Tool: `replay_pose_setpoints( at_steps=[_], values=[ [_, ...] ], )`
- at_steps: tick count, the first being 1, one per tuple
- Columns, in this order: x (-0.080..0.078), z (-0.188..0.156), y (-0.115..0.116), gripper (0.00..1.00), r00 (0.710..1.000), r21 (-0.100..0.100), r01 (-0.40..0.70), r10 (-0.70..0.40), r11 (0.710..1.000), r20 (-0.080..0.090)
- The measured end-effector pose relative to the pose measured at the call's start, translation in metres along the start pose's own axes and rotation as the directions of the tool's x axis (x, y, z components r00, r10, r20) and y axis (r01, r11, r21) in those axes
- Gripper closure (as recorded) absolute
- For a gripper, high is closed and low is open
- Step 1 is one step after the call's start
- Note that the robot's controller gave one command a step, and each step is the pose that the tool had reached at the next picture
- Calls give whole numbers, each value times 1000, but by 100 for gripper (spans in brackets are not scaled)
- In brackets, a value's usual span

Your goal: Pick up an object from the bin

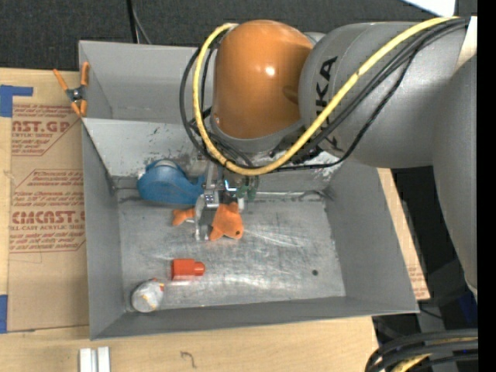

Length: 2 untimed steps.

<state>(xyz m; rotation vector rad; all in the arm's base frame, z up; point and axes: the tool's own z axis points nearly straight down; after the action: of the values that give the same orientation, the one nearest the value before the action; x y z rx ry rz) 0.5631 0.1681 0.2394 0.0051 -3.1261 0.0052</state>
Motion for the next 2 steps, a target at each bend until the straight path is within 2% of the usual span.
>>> replay_pose_setpoints(
  at_steps=[1, 2],
  values=[
    [-2, -5, -1, 0, 1000, -2, -2, 2, 1000, 8],
    [-1, 36, -19, 0, 999, -4, 40, -40, 999, 17]
  ],
)
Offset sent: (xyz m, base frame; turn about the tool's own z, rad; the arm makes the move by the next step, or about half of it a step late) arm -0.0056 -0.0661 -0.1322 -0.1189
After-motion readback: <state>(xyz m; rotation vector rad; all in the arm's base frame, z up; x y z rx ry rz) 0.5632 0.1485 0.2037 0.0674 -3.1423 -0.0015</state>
